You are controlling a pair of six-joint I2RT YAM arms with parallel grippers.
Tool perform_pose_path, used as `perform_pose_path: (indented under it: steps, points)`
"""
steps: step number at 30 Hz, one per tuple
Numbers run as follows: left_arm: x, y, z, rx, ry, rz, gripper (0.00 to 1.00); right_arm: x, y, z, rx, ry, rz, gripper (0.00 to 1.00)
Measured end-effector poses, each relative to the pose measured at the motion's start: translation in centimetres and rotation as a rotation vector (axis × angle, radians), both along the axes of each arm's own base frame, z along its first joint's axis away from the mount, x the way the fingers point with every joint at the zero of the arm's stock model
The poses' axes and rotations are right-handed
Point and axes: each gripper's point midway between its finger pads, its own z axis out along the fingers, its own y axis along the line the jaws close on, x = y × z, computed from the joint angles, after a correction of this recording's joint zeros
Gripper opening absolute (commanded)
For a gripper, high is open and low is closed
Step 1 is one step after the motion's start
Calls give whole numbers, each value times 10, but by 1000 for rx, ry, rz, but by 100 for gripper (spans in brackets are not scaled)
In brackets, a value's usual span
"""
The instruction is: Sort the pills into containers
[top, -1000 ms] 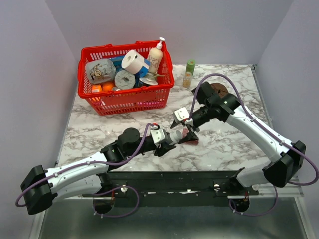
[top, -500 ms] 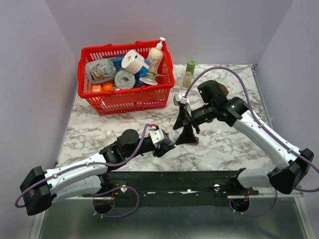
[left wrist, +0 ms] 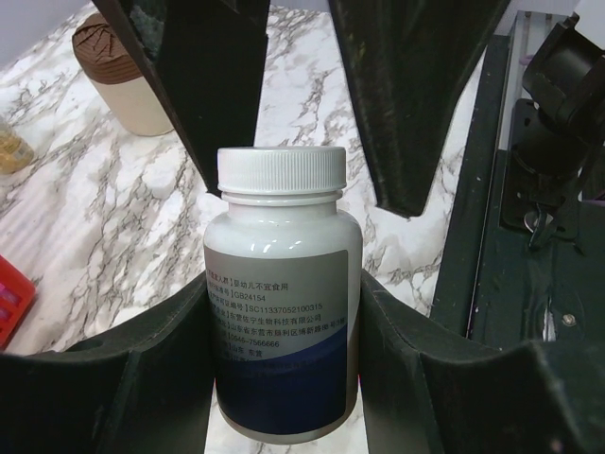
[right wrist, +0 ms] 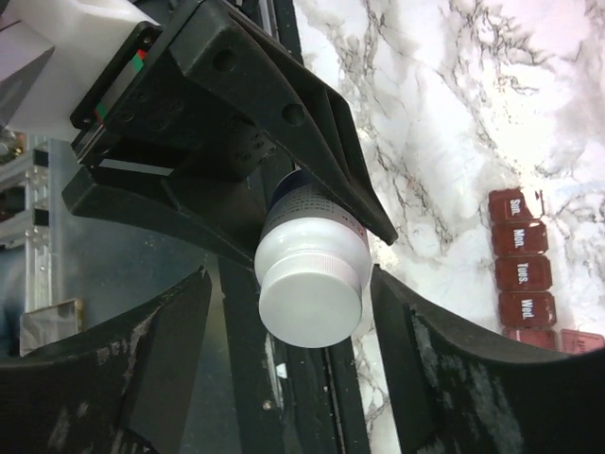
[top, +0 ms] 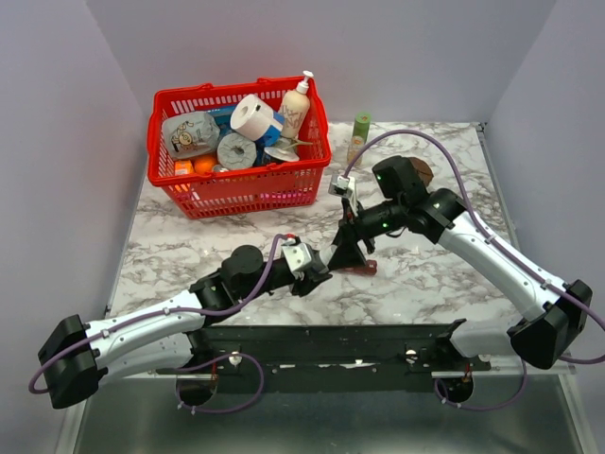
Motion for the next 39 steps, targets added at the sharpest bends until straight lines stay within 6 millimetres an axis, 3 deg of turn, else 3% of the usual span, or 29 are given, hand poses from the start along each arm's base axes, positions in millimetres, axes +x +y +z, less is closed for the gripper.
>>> perform_pose_path:
  steps: [3,4,7,11,15,16,21,25,36,39]
  points:
    - [1,0,-1,2,1,5,0,0,0,-2,-5,8,-3,55]
    - [1,0,-1,2,1,3,0,1,0,-3,-7,6,-5,41]
    - [-1,-1,-2,3,6,-1,0,5,0,-7,-17,4,-14,19]
    - [-1,-1,-3,7,11,-1,0,5,0,-8,-19,-15,20,9]
    - [-3,-2,-2,1,9,-19,0,4,0,-5,3,-107,128,9]
    - [-4,-2,-2,1,9,-25,0,2,-1,-4,18,-149,171,13]
    - [-12,-4,-3,9,3,-67,0,-9,-6,-5,128,-510,461,16]
    - [-14,-3,-2,9,-3,-76,0,-8,-5,-2,164,-686,611,16]
    - [-13,1,0,13,-18,-72,0,-9,-5,1,215,-779,676,22]
    - [-16,4,-7,42,0,-77,0,-6,-12,3,206,-779,661,23]
